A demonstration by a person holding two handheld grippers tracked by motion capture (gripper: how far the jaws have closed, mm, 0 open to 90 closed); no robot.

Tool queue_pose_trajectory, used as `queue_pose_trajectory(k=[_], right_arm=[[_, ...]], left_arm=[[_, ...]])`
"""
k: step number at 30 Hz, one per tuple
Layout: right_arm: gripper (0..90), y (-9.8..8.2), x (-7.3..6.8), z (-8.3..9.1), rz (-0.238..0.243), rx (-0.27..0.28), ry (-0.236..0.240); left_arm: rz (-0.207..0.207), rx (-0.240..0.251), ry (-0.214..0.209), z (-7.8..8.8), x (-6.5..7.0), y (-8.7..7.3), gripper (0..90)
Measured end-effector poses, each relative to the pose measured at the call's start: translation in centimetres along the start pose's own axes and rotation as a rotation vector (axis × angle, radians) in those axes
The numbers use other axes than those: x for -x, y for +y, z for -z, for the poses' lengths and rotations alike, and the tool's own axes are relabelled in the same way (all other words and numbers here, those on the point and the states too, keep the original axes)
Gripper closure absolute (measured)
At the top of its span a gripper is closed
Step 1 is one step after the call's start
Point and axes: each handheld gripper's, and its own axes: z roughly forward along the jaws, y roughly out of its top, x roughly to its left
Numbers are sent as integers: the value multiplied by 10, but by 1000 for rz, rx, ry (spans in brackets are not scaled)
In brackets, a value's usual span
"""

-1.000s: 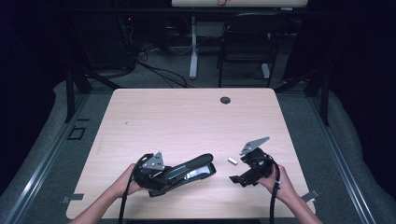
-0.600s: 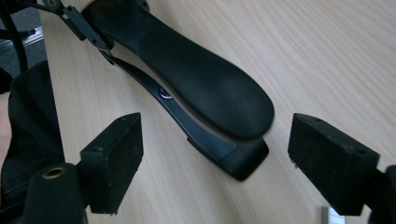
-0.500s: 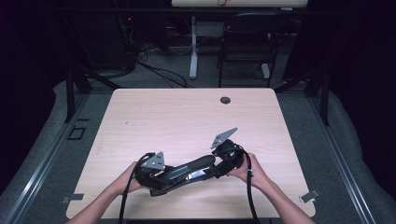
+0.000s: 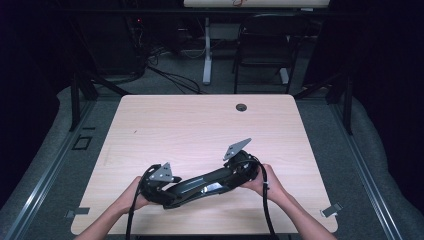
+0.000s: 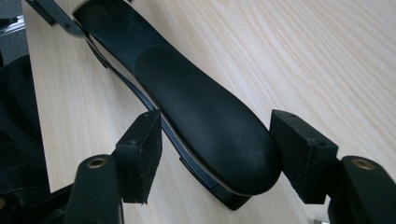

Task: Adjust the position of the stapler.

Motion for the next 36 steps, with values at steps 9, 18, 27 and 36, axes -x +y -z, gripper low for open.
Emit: queue_pose_trajectory(k=[9,18,27,36], right_arm=[[364,0,-1,1,8,-12,-5],[364,-1,-1,0,8,-19,-6],[397,-2,-3,1,8,-28,-14],[429,-3,-7,2,-13,-27,-24]], left_arm=[[69,-50,25,6,3,-11,387],[35,-52,-15,-1,-1,-17,429],[14,-51,-6,-4,-10,-15,413],[8,-50,-18,-7,-22,-13,388]])
